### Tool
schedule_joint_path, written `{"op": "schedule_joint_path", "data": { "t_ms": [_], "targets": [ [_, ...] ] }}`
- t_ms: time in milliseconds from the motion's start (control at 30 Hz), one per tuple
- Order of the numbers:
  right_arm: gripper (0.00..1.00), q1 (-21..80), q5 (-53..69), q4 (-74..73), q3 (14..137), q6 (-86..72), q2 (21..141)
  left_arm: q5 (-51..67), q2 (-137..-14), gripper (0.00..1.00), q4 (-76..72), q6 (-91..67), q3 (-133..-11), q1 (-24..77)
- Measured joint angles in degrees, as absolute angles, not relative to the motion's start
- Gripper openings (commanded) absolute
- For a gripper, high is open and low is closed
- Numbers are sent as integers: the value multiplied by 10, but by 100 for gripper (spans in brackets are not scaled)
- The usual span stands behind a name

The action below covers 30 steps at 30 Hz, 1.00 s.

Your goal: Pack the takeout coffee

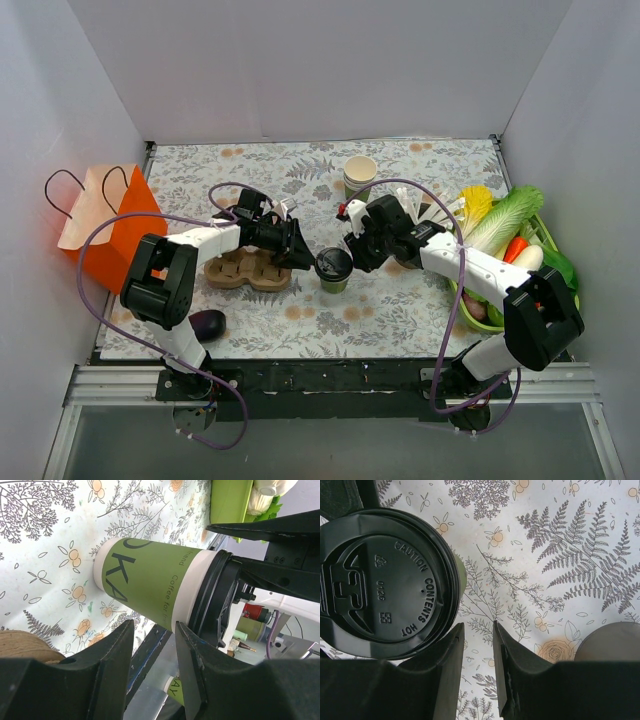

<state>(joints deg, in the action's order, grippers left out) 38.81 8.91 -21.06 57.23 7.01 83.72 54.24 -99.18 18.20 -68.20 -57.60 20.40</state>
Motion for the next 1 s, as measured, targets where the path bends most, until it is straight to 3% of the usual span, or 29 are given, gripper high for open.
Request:
{"op": "schedule_joint_path", "data": {
  "t_ms": [533, 767, 1000],
  "targets": [
    [41, 363, 65, -234, 572, 73, 810, 475, -996, 42, 241, -630, -606, 204],
    [61, 354, 148, -276, 599, 98, 796, 472, -952, 49, 270, -590, -610, 190],
    [66, 348, 255, -302, 641, 112, 796, 552, -936, 54, 240, -595, -614, 183]
  ]
}}
